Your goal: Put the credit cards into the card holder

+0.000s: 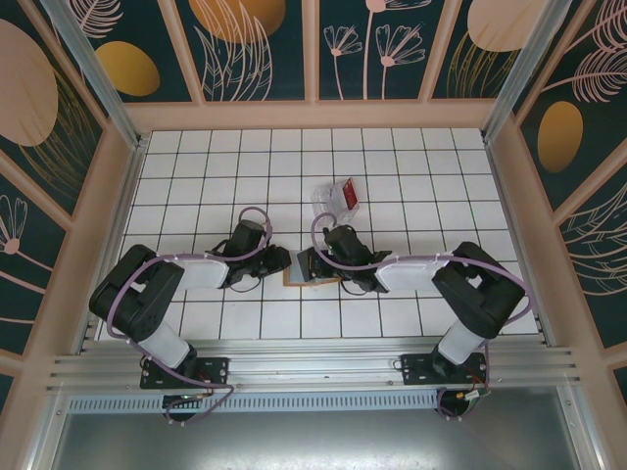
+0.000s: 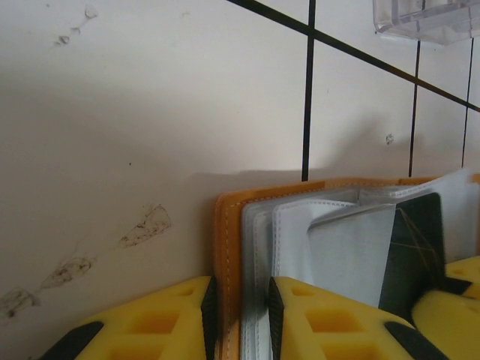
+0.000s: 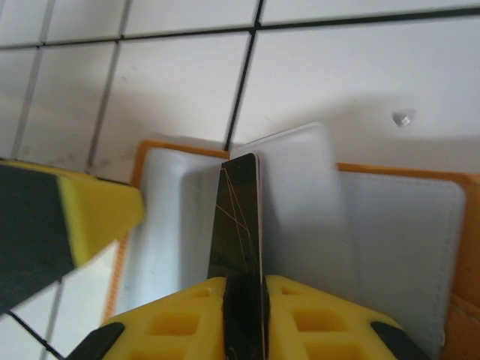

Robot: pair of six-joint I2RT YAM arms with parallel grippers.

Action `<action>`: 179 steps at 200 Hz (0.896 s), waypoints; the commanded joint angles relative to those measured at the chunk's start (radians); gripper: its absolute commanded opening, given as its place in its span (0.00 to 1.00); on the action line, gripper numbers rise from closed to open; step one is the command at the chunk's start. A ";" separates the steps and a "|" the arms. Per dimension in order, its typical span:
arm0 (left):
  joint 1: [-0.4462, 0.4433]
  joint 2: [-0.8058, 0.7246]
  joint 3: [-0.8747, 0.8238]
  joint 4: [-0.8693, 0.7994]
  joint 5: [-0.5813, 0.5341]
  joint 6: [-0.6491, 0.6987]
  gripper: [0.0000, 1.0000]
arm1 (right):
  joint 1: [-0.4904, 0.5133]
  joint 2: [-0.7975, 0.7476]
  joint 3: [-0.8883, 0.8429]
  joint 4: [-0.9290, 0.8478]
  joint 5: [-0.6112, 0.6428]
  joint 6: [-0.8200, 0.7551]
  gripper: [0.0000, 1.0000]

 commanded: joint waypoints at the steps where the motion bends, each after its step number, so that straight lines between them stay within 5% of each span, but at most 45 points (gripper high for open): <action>1: -0.012 0.043 -0.029 -0.023 -0.022 0.003 0.29 | 0.011 -0.023 0.012 -0.112 0.069 -0.010 0.23; 81: -0.013 0.030 -0.056 -0.009 -0.023 -0.010 0.29 | 0.011 -0.036 0.041 -0.136 0.023 -0.032 0.25; 179: -0.015 0.025 -0.096 0.021 -0.019 -0.032 0.27 | 0.011 -0.001 0.003 -0.033 -0.070 0.035 0.13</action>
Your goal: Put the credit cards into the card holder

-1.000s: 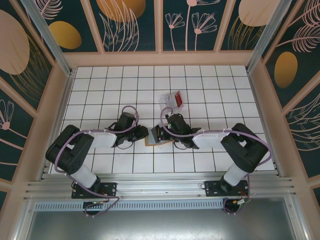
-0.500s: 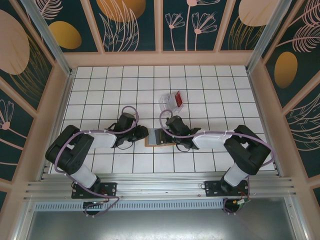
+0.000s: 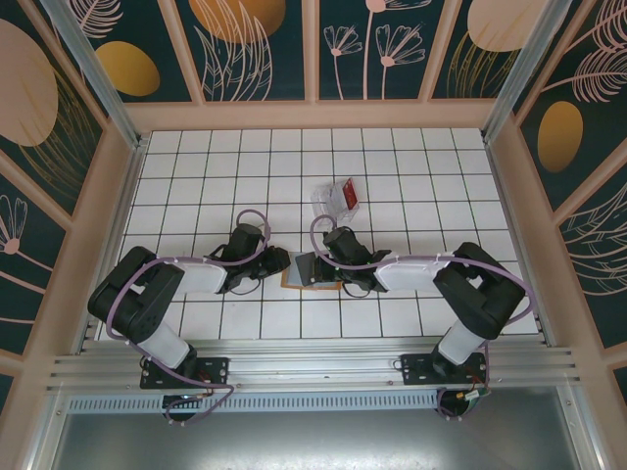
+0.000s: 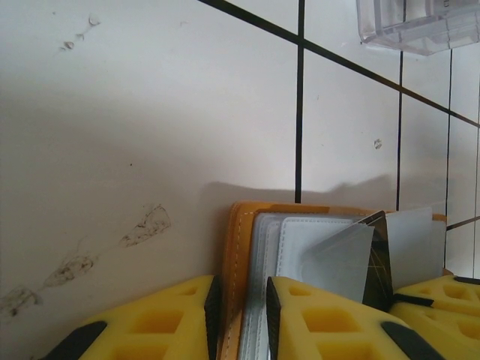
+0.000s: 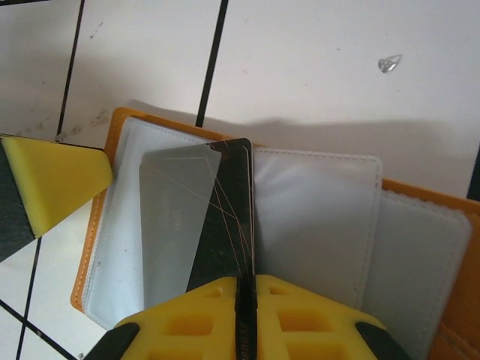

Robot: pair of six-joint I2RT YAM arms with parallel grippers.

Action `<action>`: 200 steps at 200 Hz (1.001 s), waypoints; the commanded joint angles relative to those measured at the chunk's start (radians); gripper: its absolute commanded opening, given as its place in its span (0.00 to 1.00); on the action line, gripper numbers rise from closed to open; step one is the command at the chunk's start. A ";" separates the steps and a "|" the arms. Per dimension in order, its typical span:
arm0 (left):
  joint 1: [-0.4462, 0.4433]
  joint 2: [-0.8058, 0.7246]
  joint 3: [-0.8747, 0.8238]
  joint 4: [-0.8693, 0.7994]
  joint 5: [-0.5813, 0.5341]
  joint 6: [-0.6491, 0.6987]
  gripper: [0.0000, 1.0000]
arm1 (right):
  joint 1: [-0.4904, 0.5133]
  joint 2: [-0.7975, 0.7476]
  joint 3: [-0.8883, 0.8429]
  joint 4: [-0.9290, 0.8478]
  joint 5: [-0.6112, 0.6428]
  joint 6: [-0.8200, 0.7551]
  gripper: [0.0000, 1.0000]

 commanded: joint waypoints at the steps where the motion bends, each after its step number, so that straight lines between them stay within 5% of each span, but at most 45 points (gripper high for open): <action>1: -0.012 0.036 -0.041 -0.076 -0.012 -0.016 0.27 | 0.006 0.002 -0.014 0.049 -0.051 0.029 0.13; 65: -0.013 0.023 -0.056 -0.083 -0.019 -0.018 0.28 | -0.049 -0.019 -0.078 0.154 -0.160 0.082 0.02; 89: -0.012 -0.009 -0.061 -0.103 -0.031 -0.018 0.29 | -0.068 -0.045 -0.092 0.124 -0.153 0.082 0.15; 200: -0.021 -0.171 -0.103 -0.281 0.041 0.008 0.37 | -0.086 -0.068 -0.034 -0.089 -0.181 0.071 0.23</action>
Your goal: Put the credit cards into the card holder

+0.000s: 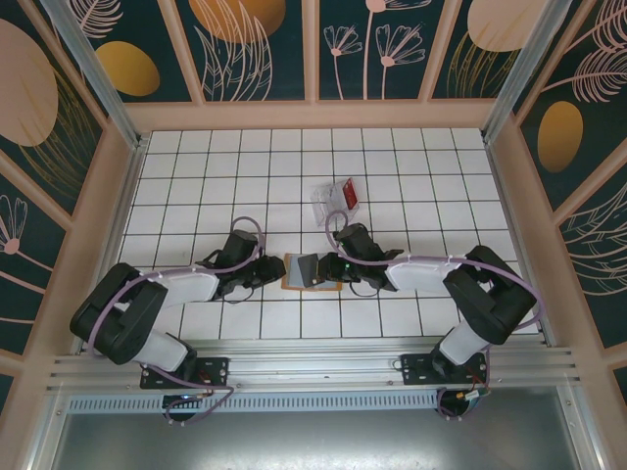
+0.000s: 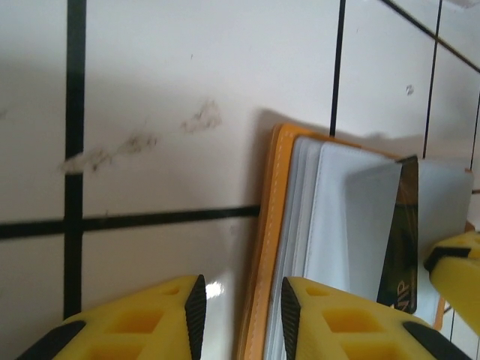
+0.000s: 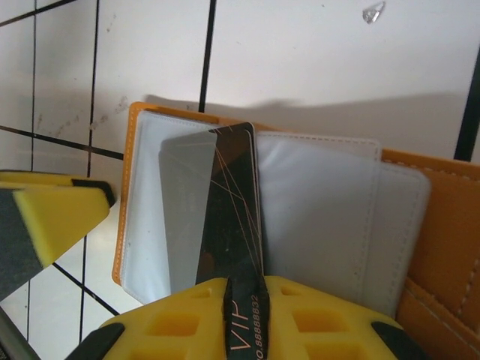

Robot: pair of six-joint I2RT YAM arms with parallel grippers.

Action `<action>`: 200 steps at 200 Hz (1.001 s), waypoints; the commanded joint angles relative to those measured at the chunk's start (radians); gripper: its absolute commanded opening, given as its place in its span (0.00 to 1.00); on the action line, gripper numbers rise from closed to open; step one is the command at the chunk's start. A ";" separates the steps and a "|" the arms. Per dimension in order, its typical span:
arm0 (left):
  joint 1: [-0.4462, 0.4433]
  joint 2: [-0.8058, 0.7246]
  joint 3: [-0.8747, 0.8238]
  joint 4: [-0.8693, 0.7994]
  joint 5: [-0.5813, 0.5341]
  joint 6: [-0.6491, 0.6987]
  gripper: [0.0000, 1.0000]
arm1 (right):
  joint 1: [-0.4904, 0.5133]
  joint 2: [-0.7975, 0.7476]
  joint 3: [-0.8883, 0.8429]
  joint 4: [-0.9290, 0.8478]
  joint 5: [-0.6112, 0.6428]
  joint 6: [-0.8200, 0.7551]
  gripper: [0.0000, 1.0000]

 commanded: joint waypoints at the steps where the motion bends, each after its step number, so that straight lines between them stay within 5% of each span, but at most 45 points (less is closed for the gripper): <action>1: -0.012 -0.023 -0.047 -0.107 0.040 0.014 0.37 | -0.003 -0.012 0.023 -0.096 -0.002 -0.003 0.23; 100: -0.082 0.050 -0.048 -0.029 0.079 -0.032 0.35 | 0.003 0.003 0.047 -0.122 -0.057 -0.025 0.25; 200: -0.087 0.049 -0.098 0.057 0.065 -0.091 0.15 | 0.017 -0.112 0.023 -0.199 -0.041 -0.031 0.26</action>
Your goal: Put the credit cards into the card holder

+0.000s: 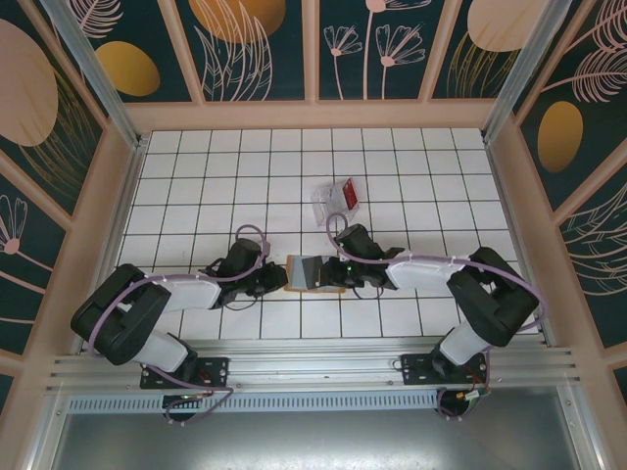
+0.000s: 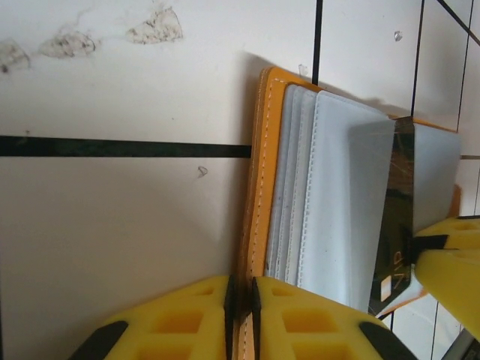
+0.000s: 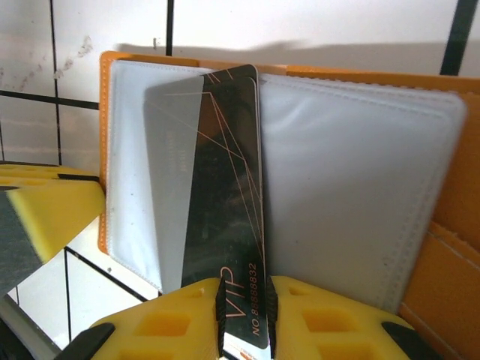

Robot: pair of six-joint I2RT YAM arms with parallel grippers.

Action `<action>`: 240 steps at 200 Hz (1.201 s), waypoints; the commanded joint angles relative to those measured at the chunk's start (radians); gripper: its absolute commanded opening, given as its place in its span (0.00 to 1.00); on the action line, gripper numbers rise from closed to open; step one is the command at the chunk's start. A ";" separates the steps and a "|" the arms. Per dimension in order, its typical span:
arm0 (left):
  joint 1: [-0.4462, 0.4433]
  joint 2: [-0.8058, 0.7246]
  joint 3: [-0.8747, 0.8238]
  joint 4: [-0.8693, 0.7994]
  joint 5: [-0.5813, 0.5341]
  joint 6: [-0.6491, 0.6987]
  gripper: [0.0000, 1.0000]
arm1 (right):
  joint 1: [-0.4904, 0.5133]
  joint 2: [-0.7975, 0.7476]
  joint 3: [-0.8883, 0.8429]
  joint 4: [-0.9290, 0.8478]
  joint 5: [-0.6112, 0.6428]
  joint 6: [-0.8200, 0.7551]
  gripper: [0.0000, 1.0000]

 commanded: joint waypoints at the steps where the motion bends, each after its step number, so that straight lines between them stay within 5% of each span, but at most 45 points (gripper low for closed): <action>1: -0.024 0.035 -0.041 -0.055 0.043 -0.034 0.14 | 0.016 -0.078 0.003 -0.054 0.008 -0.020 0.26; 87: -0.023 0.021 -0.075 -0.013 0.020 -0.052 0.07 | 0.117 -0.029 -0.048 0.029 0.013 0.058 0.25; 240: -0.023 0.077 -0.081 0.022 0.018 -0.028 0.07 | 0.123 0.133 0.069 0.165 0.038 0.072 0.25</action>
